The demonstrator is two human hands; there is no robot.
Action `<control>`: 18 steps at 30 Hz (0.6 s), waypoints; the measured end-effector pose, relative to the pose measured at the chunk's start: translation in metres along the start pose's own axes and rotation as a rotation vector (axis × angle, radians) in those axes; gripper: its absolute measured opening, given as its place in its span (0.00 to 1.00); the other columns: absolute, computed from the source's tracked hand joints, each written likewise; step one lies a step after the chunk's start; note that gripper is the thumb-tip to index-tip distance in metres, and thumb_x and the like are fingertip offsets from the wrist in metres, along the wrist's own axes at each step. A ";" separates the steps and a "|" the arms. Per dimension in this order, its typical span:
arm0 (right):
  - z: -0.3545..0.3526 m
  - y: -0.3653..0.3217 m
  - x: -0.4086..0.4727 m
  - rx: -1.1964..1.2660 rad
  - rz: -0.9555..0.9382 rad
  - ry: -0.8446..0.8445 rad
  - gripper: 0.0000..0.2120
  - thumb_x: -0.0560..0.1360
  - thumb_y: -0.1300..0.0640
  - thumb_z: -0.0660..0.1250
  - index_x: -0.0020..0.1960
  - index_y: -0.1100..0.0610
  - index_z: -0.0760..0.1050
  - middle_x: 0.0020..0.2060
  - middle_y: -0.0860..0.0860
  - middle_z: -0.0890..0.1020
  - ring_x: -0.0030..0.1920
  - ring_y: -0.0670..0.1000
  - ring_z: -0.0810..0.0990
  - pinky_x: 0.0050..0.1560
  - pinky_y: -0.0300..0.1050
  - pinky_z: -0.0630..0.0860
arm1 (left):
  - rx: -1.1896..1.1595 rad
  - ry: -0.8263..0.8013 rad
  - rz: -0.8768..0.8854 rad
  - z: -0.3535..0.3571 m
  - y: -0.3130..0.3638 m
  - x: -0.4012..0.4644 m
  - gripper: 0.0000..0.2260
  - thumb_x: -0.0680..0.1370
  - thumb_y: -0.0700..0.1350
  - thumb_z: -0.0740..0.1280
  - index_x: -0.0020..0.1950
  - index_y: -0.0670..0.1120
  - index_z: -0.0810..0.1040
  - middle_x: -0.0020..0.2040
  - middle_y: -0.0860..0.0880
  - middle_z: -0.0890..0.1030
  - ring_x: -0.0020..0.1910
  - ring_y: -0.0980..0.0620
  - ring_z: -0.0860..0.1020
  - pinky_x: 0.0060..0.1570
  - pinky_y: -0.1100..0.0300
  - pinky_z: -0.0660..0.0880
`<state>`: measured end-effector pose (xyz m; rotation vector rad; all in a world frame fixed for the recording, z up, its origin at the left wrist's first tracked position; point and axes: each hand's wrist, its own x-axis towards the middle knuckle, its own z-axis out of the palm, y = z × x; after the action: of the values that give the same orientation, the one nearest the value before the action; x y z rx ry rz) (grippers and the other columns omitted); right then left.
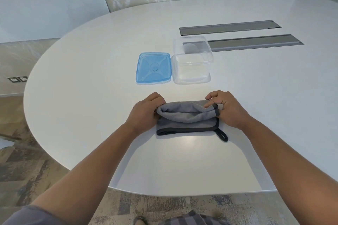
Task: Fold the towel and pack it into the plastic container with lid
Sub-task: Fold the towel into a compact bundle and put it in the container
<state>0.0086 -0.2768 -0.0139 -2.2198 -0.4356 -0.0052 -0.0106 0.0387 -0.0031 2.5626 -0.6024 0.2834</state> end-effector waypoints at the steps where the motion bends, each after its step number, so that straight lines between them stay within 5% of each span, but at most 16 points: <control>1: -0.002 -0.002 -0.001 -0.028 -0.002 -0.011 0.29 0.67 0.77 0.67 0.47 0.43 0.84 0.56 0.48 0.79 0.55 0.29 0.72 0.53 0.46 0.73 | -0.033 -0.040 -0.018 -0.003 0.001 0.000 0.16 0.73 0.35 0.66 0.45 0.57 0.69 0.46 0.61 0.71 0.40 0.54 0.72 0.37 0.58 0.71; 5: -0.011 -0.013 0.000 -0.036 0.018 -0.056 0.23 0.68 0.64 0.72 0.58 0.45 0.81 0.58 0.40 0.79 0.59 0.39 0.77 0.58 0.47 0.77 | -0.159 -0.214 -0.092 -0.022 0.013 0.001 0.19 0.72 0.40 0.67 0.60 0.56 0.74 0.55 0.60 0.78 0.51 0.57 0.78 0.49 0.56 0.78; 8: -0.016 -0.022 0.000 0.041 0.088 -0.136 0.30 0.69 0.66 0.73 0.65 0.43 0.73 0.59 0.39 0.78 0.58 0.43 0.78 0.58 0.42 0.77 | -0.360 -0.260 -0.142 -0.036 0.026 0.002 0.25 0.71 0.39 0.73 0.65 0.56 0.75 0.54 0.58 0.81 0.45 0.61 0.79 0.44 0.64 0.77; 11: -0.020 -0.031 -0.001 0.077 0.096 -0.190 0.27 0.69 0.66 0.73 0.61 0.42 0.75 0.55 0.38 0.79 0.52 0.42 0.79 0.53 0.41 0.78 | -0.539 -0.269 -0.209 -0.039 0.032 0.000 0.25 0.72 0.37 0.77 0.66 0.53 0.77 0.50 0.57 0.83 0.36 0.61 0.80 0.40 0.67 0.76; 14: -0.022 -0.031 -0.002 0.107 0.106 -0.185 0.20 0.69 0.65 0.74 0.54 0.44 0.80 0.50 0.41 0.82 0.44 0.45 0.78 0.51 0.46 0.78 | -0.625 -0.248 -0.261 -0.035 0.030 -0.002 0.20 0.73 0.40 0.78 0.62 0.53 0.81 0.52 0.51 0.86 0.47 0.47 0.85 0.51 0.54 0.83; 18: -0.022 -0.026 -0.005 0.268 0.130 -0.170 0.15 0.71 0.69 0.75 0.49 0.49 0.84 0.54 0.46 0.84 0.47 0.56 0.84 0.53 0.53 0.81 | -0.786 -0.145 -0.352 -0.028 0.029 -0.006 0.06 0.79 0.44 0.74 0.55 0.47 0.85 0.54 0.45 0.85 0.48 0.47 0.84 0.53 0.50 0.83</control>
<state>-0.0005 -0.2802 0.0189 -1.9860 -0.3600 0.2961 -0.0315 0.0323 0.0306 1.8751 -0.2256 -0.2280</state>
